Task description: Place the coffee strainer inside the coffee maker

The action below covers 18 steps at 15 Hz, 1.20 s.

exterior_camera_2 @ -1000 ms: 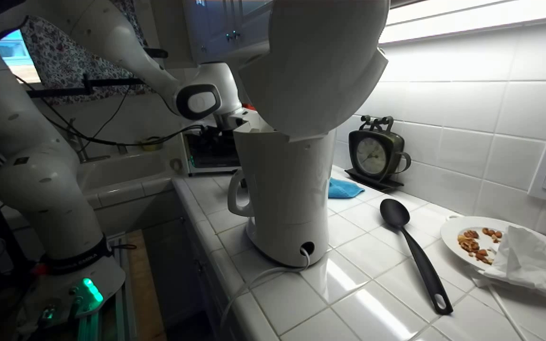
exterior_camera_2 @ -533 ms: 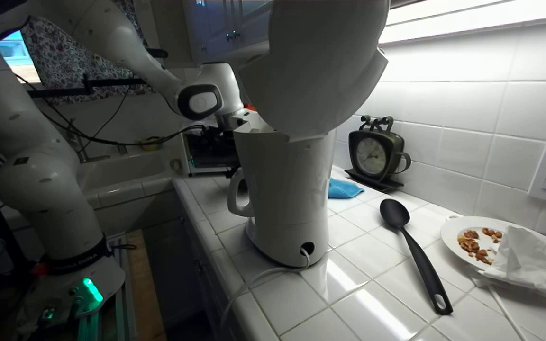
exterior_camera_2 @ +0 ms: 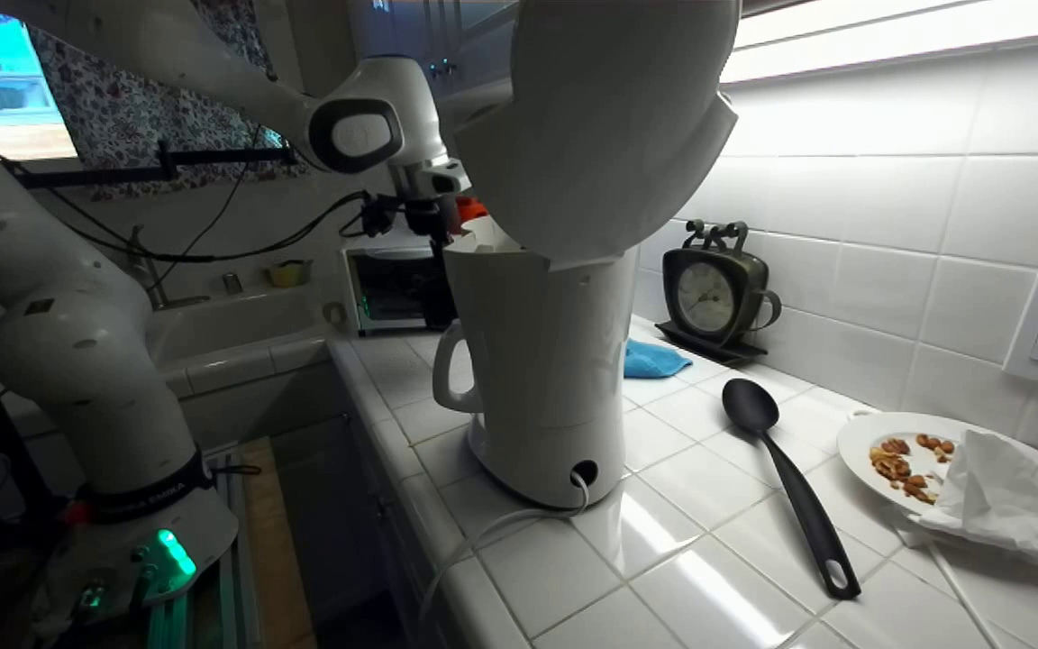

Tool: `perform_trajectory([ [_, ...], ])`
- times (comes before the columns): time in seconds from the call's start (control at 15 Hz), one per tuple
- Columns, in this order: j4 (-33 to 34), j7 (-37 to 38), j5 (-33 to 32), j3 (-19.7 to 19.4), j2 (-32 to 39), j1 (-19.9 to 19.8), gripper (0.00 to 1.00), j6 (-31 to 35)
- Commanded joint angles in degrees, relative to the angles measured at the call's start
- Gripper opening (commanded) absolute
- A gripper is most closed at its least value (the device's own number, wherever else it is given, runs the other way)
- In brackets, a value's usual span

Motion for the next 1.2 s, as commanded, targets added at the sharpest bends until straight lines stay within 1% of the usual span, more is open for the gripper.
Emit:
perform_trajectory([
  [0.0,1.29,0.35,-1.03,-0.10,-8.00,-1.59,0.03,-9.98],
  [0.13,2.67,0.81,-1.98,-0.24,-10.17,-2.94,0.03,-14.11],
  [0.33,4.40,1.41,-3.53,-0.35,-12.32,-5.31,0.03,-17.77],
  [0.53,6.02,1.88,-4.95,-0.51,-13.65,-7.20,0.03,-19.43],
  [0.87,8.30,2.81,-5.54,-1.02,-16.35,-9.13,0.03,-20.98],
  [0.93,7.48,1.69,-4.72,-1.12,-14.31,-8.23,0.09,-19.22],
  [1.13,8.06,1.89,-4.73,-1.31,-15.43,-8.67,0.09,-19.68],
])
